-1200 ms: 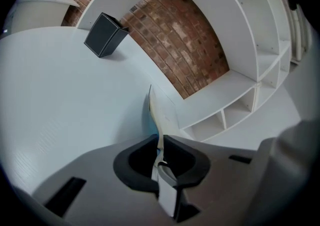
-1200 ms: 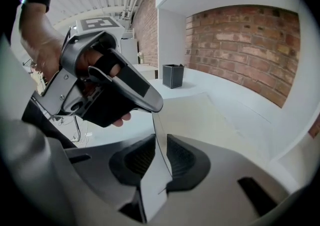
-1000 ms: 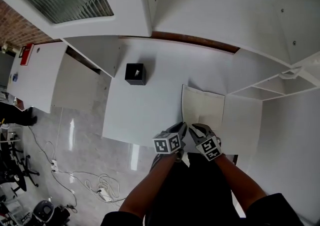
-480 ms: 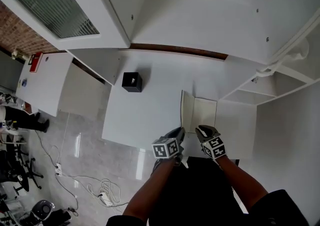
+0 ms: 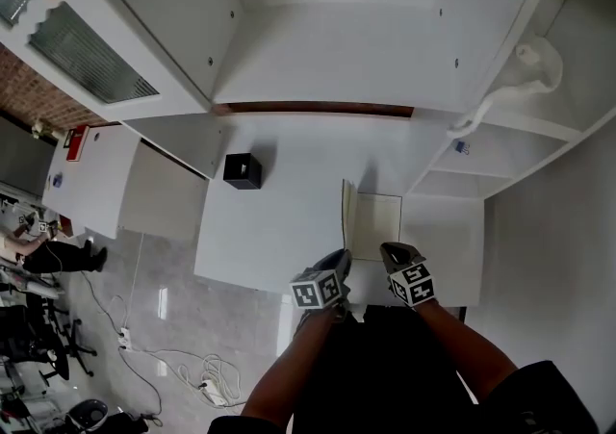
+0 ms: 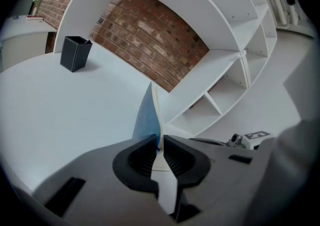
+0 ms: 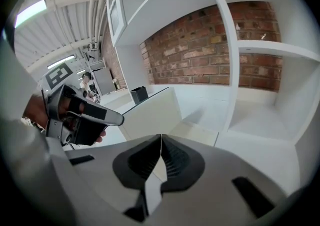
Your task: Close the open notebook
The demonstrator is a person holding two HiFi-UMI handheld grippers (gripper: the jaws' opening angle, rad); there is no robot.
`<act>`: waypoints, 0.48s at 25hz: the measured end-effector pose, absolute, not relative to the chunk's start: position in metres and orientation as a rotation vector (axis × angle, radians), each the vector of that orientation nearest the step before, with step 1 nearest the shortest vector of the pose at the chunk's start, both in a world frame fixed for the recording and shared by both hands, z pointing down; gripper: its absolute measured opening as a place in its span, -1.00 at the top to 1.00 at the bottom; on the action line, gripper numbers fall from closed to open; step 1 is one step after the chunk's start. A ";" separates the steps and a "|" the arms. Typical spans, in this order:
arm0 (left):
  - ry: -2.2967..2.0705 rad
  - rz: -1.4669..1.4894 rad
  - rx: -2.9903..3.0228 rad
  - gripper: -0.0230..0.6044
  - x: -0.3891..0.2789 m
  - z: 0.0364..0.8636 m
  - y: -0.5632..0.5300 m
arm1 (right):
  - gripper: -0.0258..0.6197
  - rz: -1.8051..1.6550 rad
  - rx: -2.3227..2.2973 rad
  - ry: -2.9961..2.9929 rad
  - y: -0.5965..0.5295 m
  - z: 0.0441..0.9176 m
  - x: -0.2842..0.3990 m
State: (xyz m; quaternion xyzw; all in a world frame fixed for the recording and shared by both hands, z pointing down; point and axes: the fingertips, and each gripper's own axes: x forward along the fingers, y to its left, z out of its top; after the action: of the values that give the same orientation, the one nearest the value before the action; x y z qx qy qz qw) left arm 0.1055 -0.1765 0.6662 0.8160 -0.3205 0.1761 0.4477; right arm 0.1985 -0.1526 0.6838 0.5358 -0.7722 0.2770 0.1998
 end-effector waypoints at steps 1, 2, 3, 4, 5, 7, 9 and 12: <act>-0.792 0.444 2.025 0.81 0.110 0.666 -0.174 | 0.92 0.778 1.508 -2.161 -0.151 0.682 0.204; -0.790 0.451 2.034 0.81 0.115 0.664 -0.171 | 0.92 0.781 1.518 -2.164 -0.149 0.679 0.209; -0.789 0.456 2.044 0.80 0.120 0.662 -0.168 | 0.92 0.783 1.528 -2.167 -0.147 0.675 0.215; -0.788 0.464 2.054 0.80 0.125 0.660 -0.164 | 0.92 0.785 1.536 -2.172 -0.144 0.671 0.220; -0.789 0.478 2.061 0.80 0.129 0.658 -0.160 | 0.92 0.788 1.543 -2.178 -0.142 0.667 0.224; -0.789 0.509 2.072 0.79 0.138 0.658 -0.153 | 0.92 0.788 1.557 -2.187 -0.139 0.662 0.233; -0.782 0.529 2.081 0.78 0.147 0.660 -0.149 | 0.92 0.787 1.570 -2.188 -0.137 0.660 0.242; -0.763 0.545 2.090 0.77 0.161 0.664 -0.142 | 0.92 0.795 1.581 -2.181 -0.130 0.662 0.255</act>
State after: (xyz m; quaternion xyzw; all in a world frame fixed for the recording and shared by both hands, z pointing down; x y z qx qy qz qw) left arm 0.1611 -0.1423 0.6641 0.8311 -0.3034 0.2167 0.4126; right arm 0.2549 -0.1303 0.6620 0.5551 -0.7658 0.2791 0.1660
